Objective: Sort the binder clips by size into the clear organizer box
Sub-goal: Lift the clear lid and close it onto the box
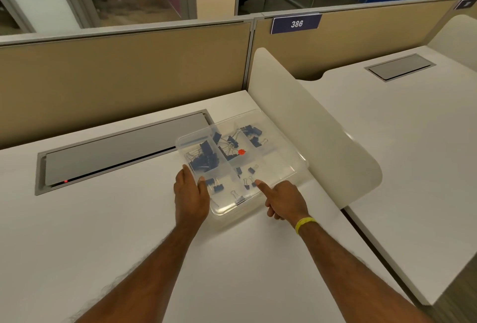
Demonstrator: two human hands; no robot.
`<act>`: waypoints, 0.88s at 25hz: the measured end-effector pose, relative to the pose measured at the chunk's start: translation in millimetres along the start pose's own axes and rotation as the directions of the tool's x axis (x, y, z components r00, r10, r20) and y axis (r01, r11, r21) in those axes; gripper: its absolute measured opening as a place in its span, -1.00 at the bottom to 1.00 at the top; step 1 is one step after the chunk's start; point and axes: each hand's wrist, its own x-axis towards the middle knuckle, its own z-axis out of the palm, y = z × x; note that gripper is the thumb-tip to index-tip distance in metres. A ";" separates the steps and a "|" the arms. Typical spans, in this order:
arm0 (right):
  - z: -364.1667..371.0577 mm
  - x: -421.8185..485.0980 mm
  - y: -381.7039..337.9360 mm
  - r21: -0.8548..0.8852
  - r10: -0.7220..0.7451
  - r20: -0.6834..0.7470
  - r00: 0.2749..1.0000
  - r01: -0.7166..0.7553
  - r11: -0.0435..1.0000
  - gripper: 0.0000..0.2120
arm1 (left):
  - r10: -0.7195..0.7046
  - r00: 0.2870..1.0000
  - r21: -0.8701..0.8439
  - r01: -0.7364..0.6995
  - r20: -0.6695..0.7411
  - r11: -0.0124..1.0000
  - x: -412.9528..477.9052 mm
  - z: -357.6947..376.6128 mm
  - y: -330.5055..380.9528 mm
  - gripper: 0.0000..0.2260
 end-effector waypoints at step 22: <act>-25.0 111.6 28.0 -0.517 -0.656 -0.112 0.746 0.520 0.680 -0.35 | 0.231 0.969 0.480 -0.242 0.084 0.843 7.4 24.9 24.0 -0.12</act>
